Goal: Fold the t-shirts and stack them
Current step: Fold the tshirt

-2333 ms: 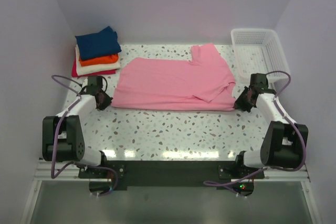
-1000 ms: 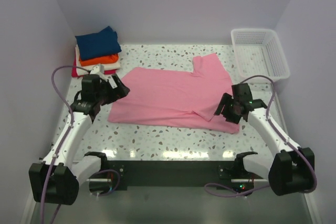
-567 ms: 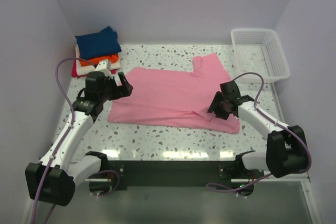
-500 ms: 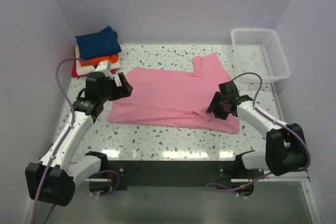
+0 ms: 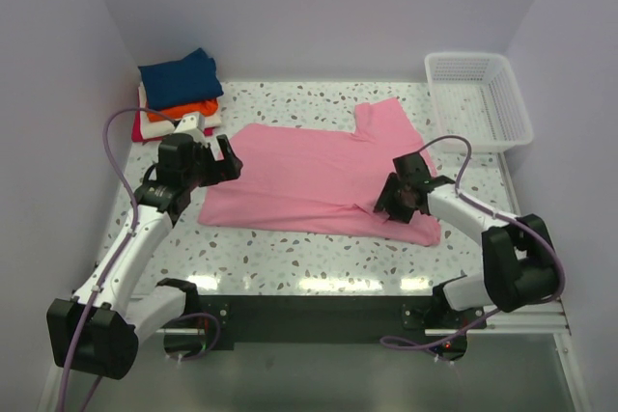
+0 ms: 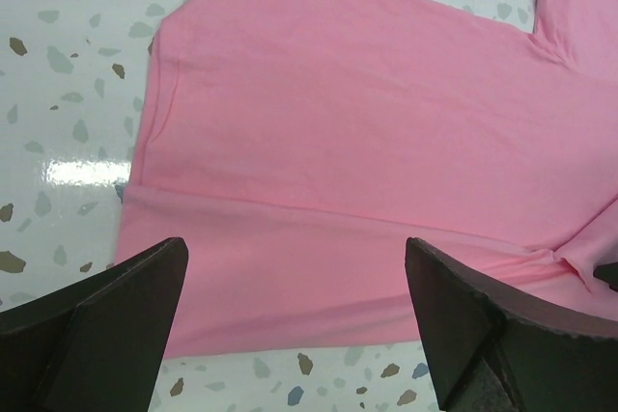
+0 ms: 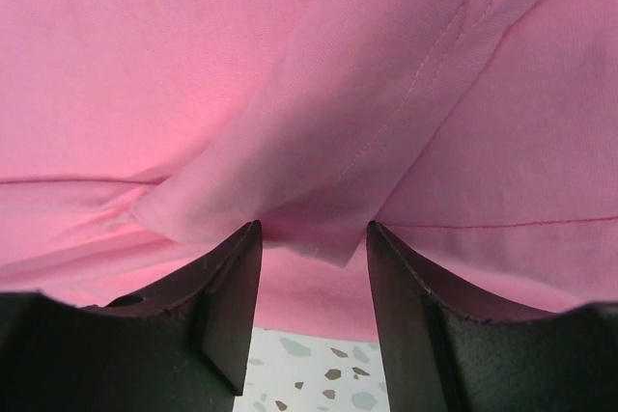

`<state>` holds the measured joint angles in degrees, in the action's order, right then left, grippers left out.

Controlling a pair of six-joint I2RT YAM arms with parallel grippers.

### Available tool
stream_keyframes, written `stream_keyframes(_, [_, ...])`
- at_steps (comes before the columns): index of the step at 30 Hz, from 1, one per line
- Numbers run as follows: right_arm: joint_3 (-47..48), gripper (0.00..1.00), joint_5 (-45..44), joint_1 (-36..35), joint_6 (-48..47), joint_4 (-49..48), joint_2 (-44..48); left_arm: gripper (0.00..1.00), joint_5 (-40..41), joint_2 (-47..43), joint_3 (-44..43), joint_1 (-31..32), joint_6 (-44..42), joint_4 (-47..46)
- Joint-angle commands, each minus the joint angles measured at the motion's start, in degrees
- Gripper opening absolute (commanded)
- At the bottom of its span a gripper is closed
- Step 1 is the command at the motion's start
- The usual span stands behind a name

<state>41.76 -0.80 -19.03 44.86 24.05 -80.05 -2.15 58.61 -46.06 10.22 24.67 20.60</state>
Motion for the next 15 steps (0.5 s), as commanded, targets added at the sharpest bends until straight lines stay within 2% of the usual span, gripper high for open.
stream_keyframes(1, [-0.27,0.51,-2.36,-0.75,1.28,-2.69,-0.81,1.0,0.66,-0.07,0.1,0.24,-1.29,-1.62])
stream_keyframes(5, [0.08,0.5,-2.01,-0.75,1.54,-3.57,-1.86,1.0,0.75,-0.07,0.1,0.24,-1.29,-1.53])
stream_keyframes(8, [0.78,0.42,-2.28,-0.84,1.46,-3.66,-2.48,1.0,0.75,-0.16,0.27,0.24,-1.29,-1.53])
stream_keyframes(12, [2.36,0.24,-2.89,-0.84,1.19,-2.96,-2.83,1.0,0.92,-0.25,0.27,0.24,-1.37,-1.53])
stream_keyframes(15, [4.03,0.18,-3.16,-0.92,0.67,-2.26,-3.35,1.0,1.01,-0.25,0.18,0.33,-1.46,-1.44])
